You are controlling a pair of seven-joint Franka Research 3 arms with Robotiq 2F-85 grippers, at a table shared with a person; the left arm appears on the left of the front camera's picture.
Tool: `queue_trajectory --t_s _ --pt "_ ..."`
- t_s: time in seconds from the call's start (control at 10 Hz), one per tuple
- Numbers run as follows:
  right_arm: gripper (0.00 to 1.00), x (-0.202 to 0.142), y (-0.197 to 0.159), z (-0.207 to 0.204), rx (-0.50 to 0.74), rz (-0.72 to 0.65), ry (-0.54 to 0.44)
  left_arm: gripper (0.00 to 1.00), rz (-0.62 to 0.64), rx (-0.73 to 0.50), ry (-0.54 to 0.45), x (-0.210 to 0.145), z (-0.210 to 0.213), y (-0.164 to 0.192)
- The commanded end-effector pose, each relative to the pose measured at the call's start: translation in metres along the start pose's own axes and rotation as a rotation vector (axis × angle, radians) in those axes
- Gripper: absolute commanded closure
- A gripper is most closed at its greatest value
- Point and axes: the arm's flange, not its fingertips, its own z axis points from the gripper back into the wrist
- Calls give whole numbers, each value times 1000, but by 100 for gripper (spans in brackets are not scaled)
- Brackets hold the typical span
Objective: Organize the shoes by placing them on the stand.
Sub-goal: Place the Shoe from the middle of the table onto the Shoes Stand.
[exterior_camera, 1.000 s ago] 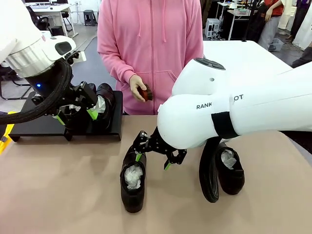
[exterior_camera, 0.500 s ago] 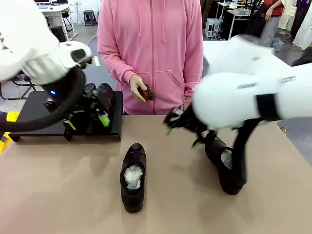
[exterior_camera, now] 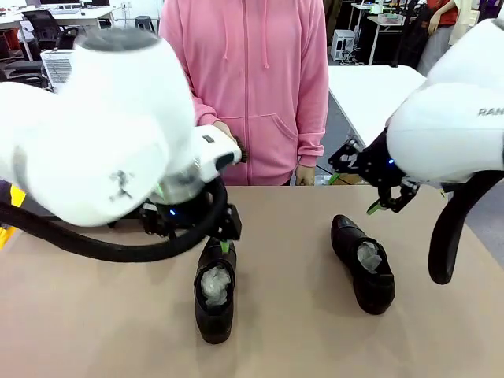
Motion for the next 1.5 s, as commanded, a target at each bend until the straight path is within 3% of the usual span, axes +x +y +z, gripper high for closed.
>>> queue_trajectory --t_s 0.0,0.2,0.6,0.8,1.0,1.4 --pt "0 0 11 -5 12 33 22 0 52 33 -4 20 -34 -19" --pt "0 0 11 -5 12 33 22 0 81 15 -4 29 -65 -36" --pt "0 0 11 -5 12 33 22 0 111 -84 119 25 -84 -57" --pt "0 0 11 -5 12 33 22 0 107 -80 181 23 -95 -60" --pt "0 0 11 -5 12 33 22 0 106 -75 170 22 -103 -62" --pt "0 0 11 -5 12 33 22 0 133 -46 244 20 -121 -60"
